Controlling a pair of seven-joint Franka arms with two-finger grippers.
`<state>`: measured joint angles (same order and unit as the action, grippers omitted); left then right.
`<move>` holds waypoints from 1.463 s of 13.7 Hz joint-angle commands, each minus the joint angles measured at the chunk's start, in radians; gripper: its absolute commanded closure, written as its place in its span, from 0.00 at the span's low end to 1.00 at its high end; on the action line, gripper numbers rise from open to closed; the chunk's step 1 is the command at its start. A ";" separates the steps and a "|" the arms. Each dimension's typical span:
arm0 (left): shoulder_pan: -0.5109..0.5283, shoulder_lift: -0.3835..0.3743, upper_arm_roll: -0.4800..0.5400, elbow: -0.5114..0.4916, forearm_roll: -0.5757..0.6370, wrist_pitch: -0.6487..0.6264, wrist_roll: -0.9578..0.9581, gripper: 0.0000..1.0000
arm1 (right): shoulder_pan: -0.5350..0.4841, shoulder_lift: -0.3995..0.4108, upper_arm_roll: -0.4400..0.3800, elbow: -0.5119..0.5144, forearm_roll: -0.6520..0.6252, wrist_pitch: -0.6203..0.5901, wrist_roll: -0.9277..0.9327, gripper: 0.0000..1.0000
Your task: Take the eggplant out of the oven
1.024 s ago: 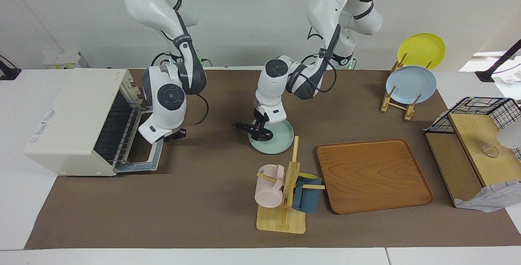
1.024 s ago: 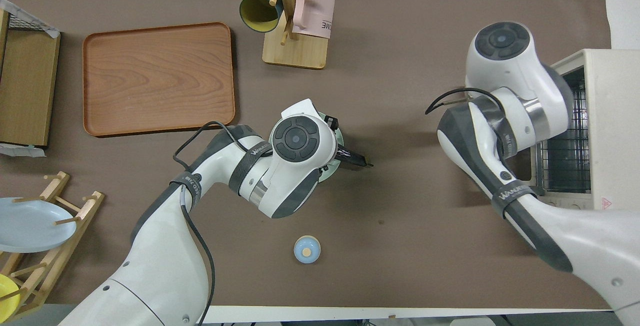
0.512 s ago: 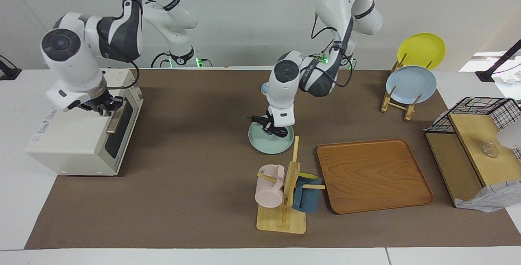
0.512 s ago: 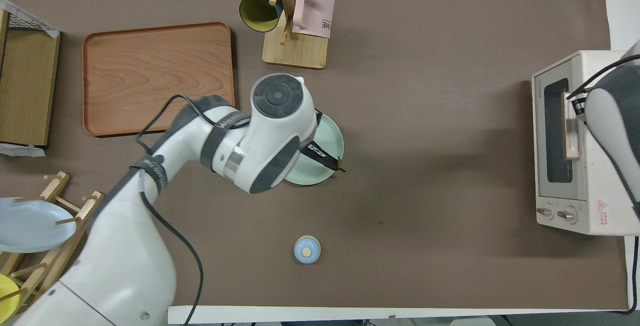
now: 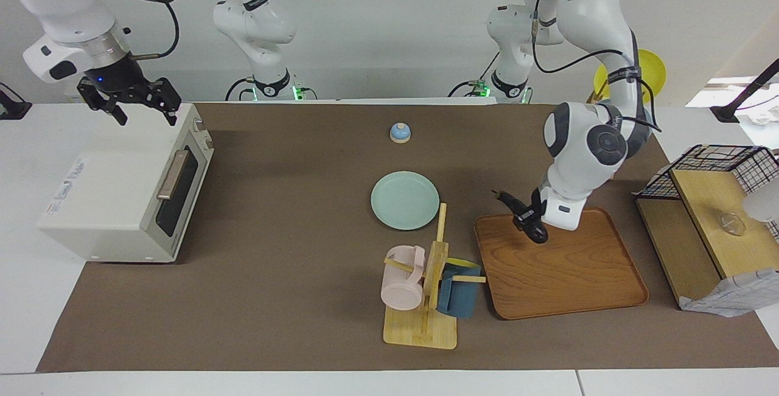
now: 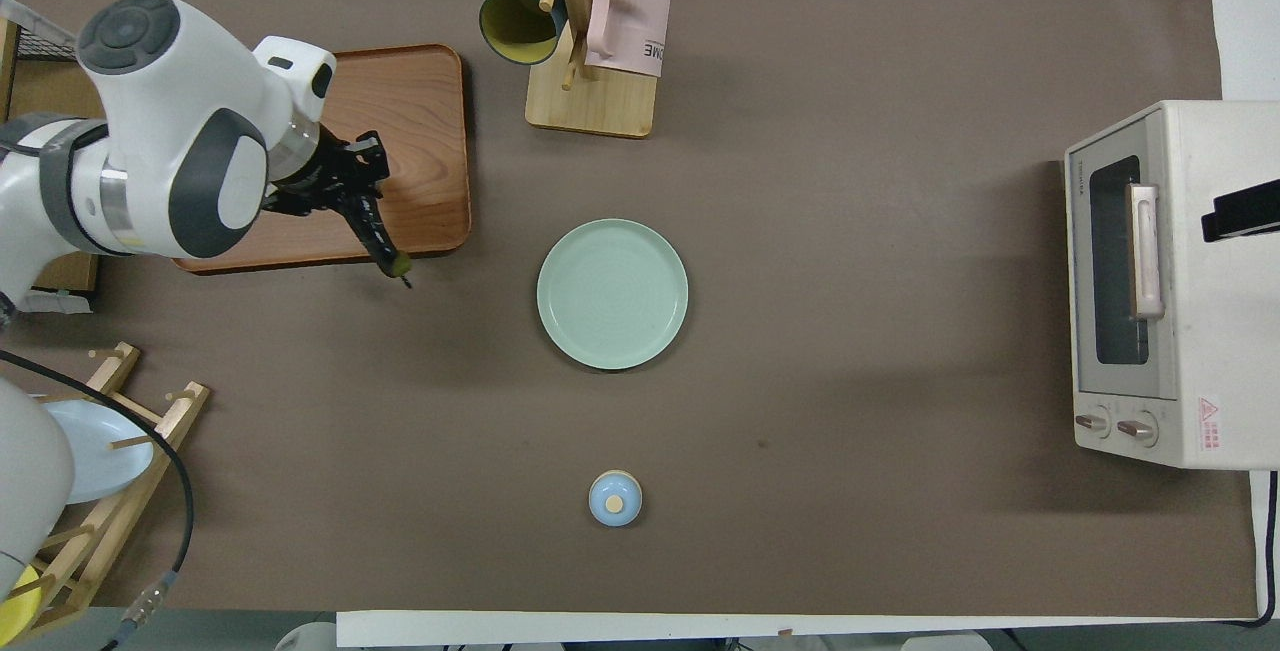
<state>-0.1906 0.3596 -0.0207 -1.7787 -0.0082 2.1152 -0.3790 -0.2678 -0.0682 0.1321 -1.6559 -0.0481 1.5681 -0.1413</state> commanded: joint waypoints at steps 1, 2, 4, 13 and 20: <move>0.020 0.054 -0.012 -0.005 0.080 0.171 0.187 1.00 | -0.025 0.034 0.008 0.022 0.031 0.007 -0.004 0.00; 0.020 0.064 -0.012 -0.005 0.083 0.199 0.189 0.88 | 0.004 0.033 0.004 0.025 0.031 0.006 -0.001 0.00; 0.022 0.055 -0.010 -0.004 0.083 0.140 0.186 0.00 | 0.175 0.027 -0.134 0.024 0.017 -0.009 0.009 0.00; 0.145 -0.365 -0.005 0.051 0.070 -0.482 0.261 0.00 | 0.246 0.028 -0.223 0.024 0.020 -0.017 0.011 0.00; 0.148 -0.496 -0.001 0.077 0.024 -0.626 0.379 0.00 | 0.242 0.024 -0.218 0.059 0.031 -0.057 0.015 0.00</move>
<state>-0.0475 -0.1372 -0.0231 -1.7073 0.0417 1.5128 -0.0188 -0.0205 -0.0459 -0.0907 -1.6074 -0.0399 1.5516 -0.1348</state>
